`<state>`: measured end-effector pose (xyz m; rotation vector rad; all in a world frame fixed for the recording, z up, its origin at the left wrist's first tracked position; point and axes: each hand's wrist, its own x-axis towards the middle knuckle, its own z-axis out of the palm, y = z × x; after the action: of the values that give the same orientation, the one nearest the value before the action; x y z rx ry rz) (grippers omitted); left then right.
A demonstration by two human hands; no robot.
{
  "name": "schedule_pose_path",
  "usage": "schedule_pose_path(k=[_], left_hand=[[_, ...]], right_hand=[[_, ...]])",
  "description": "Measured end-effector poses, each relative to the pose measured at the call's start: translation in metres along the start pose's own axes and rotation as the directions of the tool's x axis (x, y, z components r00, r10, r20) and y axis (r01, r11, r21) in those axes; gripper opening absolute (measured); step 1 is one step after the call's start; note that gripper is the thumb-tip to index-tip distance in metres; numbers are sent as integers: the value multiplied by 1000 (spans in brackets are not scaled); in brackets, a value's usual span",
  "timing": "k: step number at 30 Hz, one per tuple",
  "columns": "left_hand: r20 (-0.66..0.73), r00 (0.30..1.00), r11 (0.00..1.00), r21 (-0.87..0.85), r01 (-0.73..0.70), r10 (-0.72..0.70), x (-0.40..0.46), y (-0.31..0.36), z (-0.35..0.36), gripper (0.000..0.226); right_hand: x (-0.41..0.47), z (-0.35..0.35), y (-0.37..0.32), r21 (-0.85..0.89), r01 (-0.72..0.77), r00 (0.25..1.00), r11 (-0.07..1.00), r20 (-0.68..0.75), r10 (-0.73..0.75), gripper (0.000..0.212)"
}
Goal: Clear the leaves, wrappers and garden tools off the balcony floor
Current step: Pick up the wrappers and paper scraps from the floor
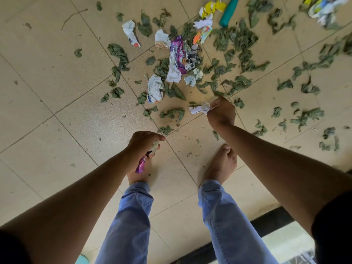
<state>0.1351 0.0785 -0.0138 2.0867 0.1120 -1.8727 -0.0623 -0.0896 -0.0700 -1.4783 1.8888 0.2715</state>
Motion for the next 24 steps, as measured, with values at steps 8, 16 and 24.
schedule_pose_path(k=[8, 16, 24], left_hand=[[42, 997, 993, -107, -58, 63, -11, 22, 17, 27], [-66, 995, 953, -289, -89, 73, -11, 26, 37, 37], [-242, 970, 933, -349, -84, -3, -12, 21, 38, 55]], right_hand=[[-64, -29, -2, 261, -6, 996, 965, 88, -18, 22], [-132, -3, -33, 353, 157, 955, 923, 184, -232, 21], [-166, 18, -57, 266, 296, 923, 918, 167, -346, 19]])
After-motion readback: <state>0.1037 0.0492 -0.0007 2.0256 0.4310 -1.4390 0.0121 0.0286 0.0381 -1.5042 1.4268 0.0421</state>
